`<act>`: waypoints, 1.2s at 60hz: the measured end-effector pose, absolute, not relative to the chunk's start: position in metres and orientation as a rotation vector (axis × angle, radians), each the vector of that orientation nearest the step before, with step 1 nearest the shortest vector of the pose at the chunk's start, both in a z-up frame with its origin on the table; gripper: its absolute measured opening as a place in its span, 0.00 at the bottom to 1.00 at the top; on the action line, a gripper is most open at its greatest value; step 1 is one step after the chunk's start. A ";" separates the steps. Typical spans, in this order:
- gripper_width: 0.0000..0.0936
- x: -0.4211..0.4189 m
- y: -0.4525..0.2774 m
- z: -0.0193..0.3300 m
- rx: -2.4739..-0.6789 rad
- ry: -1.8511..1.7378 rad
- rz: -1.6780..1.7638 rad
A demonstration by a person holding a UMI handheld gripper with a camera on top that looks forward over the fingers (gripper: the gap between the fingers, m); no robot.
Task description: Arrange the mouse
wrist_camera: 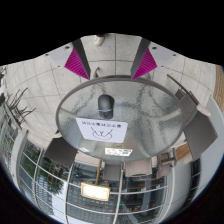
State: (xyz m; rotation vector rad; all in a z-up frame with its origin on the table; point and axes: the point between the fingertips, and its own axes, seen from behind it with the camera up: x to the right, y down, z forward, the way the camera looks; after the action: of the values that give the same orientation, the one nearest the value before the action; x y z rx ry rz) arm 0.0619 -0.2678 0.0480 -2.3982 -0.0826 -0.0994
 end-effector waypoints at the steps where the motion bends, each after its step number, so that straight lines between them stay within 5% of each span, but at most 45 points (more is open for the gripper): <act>1: 0.88 0.068 -0.265 0.042 -2.404 -0.077 -0.105; 29: 0.84 0.083 -0.122 -0.015 -2.407 -0.153 0.044; 42: 0.51 0.073 -0.094 -0.017 -2.393 -0.153 0.077; 56: 0.29 0.076 -0.101 -0.014 -2.447 -0.195 0.027; 59: 0.29 0.068 -0.107 0.007 -2.448 -0.174 0.059; 72: 0.29 0.043 -0.055 0.198 -2.189 -0.119 0.148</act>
State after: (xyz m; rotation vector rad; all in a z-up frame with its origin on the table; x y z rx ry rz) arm 0.0432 -0.0554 0.1976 -2.1889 -0.1188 0.1480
